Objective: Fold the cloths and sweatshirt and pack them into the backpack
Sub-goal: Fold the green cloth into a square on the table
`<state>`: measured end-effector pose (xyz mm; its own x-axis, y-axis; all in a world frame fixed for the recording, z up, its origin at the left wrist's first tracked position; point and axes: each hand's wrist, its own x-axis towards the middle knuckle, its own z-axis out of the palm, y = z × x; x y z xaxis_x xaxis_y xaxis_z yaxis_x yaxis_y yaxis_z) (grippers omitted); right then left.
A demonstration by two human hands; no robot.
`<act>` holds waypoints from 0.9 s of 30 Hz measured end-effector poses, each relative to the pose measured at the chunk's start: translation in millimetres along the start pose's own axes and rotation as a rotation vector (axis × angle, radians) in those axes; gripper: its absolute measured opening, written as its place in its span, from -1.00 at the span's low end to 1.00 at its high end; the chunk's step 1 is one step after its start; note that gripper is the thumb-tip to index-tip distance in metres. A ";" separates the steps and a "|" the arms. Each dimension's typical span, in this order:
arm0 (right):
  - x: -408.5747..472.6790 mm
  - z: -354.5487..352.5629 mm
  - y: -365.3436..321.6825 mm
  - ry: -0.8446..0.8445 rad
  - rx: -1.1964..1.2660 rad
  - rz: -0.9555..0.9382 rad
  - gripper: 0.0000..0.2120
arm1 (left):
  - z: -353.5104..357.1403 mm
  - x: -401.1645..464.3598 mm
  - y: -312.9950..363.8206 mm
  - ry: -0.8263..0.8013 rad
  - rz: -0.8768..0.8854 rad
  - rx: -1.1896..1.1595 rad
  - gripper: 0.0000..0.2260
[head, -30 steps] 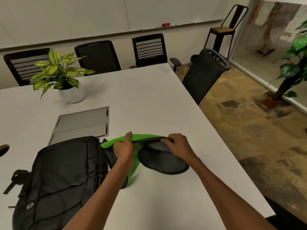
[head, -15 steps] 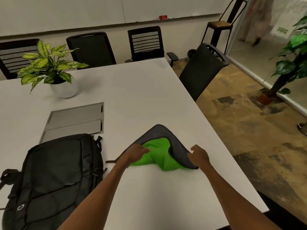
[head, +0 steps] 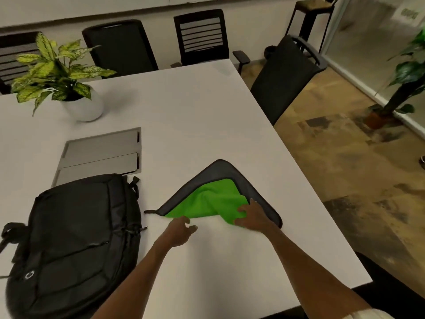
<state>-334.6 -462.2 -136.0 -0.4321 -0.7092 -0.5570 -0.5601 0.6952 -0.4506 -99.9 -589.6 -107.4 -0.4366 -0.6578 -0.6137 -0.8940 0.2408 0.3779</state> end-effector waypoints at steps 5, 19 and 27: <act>19.0 2.1 0.5 0.048 0.255 0.078 -0.23 | 4.7 -8.6 -21.7 -0.017 -0.091 -0.139 -0.58; -10.8 29.9 -9.3 -0.174 0.196 -0.475 -0.82 | 10.5 -19.3 7.3 -0.059 -0.281 -0.853 -0.42; -35.5 32.8 0.6 -0.210 -0.004 -0.347 -0.77 | 45.2 -21.4 5.9 0.023 -0.369 -0.814 -0.67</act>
<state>-296.4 -432.8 -139.4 -0.0637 -0.8621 -0.5028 -0.6499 0.4181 -0.6346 -100.4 -541.8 -123.3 -0.1256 -0.6092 -0.7830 -0.6246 -0.5646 0.5395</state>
